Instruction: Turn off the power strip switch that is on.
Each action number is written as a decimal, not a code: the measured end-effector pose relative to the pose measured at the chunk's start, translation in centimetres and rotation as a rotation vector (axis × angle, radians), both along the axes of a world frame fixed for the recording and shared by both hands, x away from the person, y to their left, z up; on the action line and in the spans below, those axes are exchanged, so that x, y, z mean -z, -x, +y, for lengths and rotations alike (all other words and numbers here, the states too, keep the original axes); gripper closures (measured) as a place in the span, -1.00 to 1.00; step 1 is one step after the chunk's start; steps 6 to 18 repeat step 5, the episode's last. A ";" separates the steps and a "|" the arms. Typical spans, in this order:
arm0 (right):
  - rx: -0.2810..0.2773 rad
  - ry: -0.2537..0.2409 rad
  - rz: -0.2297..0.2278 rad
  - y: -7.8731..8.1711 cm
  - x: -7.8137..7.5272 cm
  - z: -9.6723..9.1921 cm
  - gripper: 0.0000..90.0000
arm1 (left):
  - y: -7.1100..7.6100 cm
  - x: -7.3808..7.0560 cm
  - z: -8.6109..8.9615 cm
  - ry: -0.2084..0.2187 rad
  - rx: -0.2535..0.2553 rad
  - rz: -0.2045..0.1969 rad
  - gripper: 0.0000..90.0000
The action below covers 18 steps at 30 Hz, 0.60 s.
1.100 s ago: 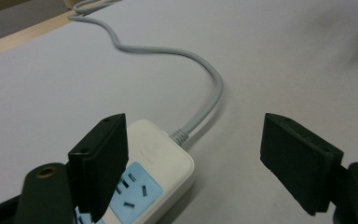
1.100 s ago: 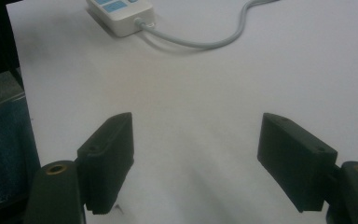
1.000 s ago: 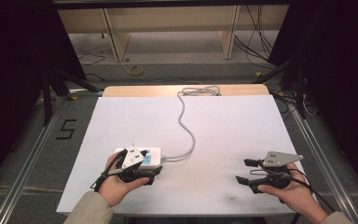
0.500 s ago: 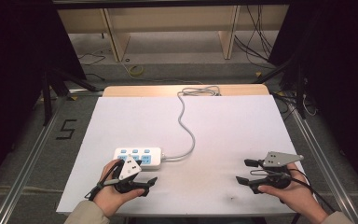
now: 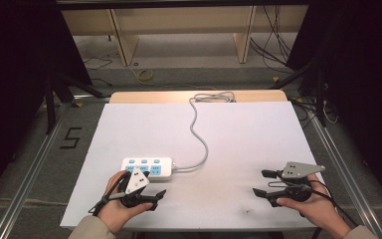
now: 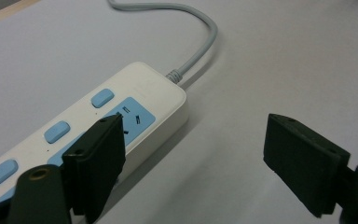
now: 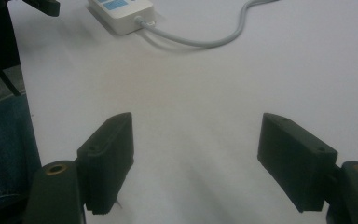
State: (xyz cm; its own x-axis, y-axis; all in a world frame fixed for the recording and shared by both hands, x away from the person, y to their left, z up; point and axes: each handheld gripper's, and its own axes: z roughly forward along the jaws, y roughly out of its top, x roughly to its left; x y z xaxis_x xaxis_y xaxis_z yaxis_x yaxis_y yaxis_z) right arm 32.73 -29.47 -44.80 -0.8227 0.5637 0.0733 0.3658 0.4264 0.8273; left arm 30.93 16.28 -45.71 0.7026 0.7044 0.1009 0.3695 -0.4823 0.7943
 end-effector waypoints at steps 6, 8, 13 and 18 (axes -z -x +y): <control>0.004 -0.001 0.001 0.0 0.0 0.0 -0.39 | 0.0 0.0 -0.2 0.007 0.004 -0.003 -0.55; 0.004 -0.001 0.001 0.0 0.0 0.0 -0.39 | 0.0 0.0 -0.2 0.007 0.004 -0.003 -0.55; 0.004 -0.001 0.001 0.0 0.0 0.0 -0.39 | 0.0 0.0 -0.2 0.007 0.004 -0.003 -0.55; 0.004 -0.001 0.001 0.0 0.0 0.0 -0.39 | 0.0 0.0 -0.2 0.007 0.004 -0.003 -0.55</control>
